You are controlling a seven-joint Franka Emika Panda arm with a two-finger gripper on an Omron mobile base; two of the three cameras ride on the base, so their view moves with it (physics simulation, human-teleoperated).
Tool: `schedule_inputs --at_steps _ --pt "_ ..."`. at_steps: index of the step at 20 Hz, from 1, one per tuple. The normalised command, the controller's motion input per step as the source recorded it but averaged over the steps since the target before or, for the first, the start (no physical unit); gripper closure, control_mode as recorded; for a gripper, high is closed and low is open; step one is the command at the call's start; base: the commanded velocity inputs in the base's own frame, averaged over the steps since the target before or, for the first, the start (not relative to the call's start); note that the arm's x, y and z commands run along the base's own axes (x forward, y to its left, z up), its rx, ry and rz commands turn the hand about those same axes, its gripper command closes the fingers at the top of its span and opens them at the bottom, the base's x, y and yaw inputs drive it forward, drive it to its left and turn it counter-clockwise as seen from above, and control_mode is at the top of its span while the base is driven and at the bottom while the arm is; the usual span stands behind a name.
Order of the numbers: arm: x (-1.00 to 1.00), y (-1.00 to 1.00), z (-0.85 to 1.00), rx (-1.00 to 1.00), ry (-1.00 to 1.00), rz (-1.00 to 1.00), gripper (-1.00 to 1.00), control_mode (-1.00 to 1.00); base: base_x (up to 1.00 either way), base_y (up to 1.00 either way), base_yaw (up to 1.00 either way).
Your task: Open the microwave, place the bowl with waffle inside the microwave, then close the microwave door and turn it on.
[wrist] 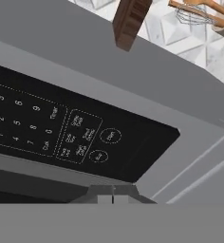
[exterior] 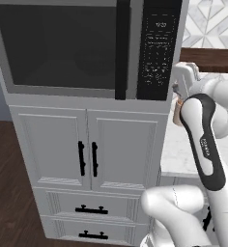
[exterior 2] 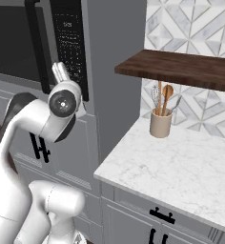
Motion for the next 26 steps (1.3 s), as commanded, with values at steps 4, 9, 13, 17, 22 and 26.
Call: schedule_inputs --at_steps 4,9,13,17,22,26 --pt "0.41 0.00 0.00 0.00 0.00 0.00 1.00 -1.00 0.00 0.00 0.00" --pt "0.42 0.07 -0.07 0.00 0.01 0.00 1.00 -1.00 0.00 0.00 0.00" --pt "0.52 0.14 -0.17 0.00 0.03 0.00 1.00 -1.00 0.00 0.00 0.00" --pt "0.62 0.05 -0.25 0.00 0.02 0.00 1.00 -1.00 0.00 0.00 0.00" --pt "0.67 0.00 -0.30 0.00 0.00 0.00 1.00 -1.00 0.00 0.00 0.00" --pt "0.85 0.00 -0.41 -0.03 0.00 -0.02 1.00 -1.00 0.00 0.00 0.00"
